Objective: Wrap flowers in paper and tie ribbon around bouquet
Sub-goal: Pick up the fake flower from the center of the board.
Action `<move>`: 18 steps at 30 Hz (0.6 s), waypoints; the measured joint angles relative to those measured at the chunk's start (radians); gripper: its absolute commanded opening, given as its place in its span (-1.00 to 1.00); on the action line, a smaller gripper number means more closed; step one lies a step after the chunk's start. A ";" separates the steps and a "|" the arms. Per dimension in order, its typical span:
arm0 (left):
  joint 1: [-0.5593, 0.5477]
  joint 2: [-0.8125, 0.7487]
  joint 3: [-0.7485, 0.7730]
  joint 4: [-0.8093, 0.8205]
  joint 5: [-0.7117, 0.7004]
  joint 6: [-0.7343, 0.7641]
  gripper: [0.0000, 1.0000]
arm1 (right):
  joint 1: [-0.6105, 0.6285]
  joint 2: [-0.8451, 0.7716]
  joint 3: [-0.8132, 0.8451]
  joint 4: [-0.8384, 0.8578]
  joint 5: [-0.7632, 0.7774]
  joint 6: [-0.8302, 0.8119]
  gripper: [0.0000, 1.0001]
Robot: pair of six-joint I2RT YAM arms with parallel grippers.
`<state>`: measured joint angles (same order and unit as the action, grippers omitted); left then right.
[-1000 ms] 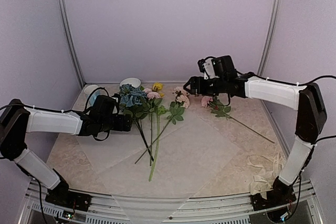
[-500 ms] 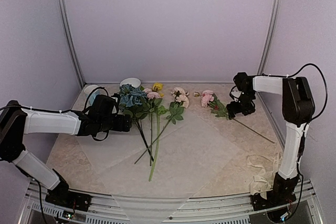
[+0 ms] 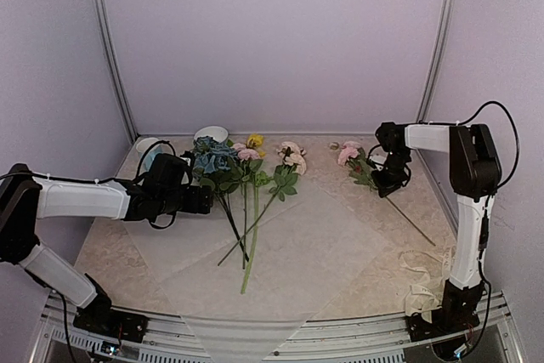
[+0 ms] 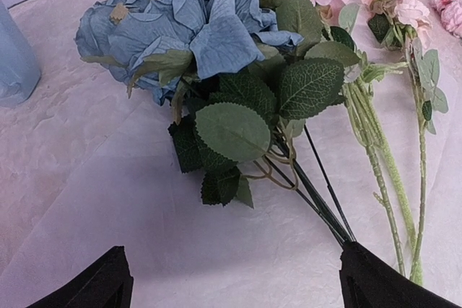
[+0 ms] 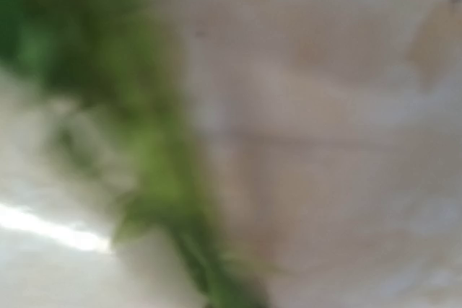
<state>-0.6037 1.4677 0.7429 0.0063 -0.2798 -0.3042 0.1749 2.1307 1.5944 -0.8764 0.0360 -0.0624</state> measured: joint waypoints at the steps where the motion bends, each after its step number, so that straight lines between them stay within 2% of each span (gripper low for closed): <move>1: 0.000 0.000 0.000 0.000 -0.002 0.000 0.96 | 0.000 0.000 0.000 0.003 0.016 -0.008 -1.00; 7: -0.002 0.000 0.000 0.000 -0.010 0.000 0.96 | -0.001 -0.013 -0.012 0.054 0.177 -0.034 -1.00; 11: -0.010 0.000 0.000 0.000 -0.013 0.000 0.96 | 0.014 -0.089 -0.020 0.112 0.342 -0.053 -1.00; 15: -0.015 0.000 0.000 -0.001 -0.018 0.000 0.95 | 0.064 -0.264 -0.073 0.281 0.560 -0.084 -1.00; 18: -0.015 0.000 0.000 -0.001 -0.018 0.000 0.95 | 0.181 -0.475 -0.202 0.487 0.626 -0.126 -1.00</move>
<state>-0.6189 1.4677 0.7433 0.0051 -0.2981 -0.3046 0.3561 1.6558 1.3922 -0.3897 0.6621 -0.1886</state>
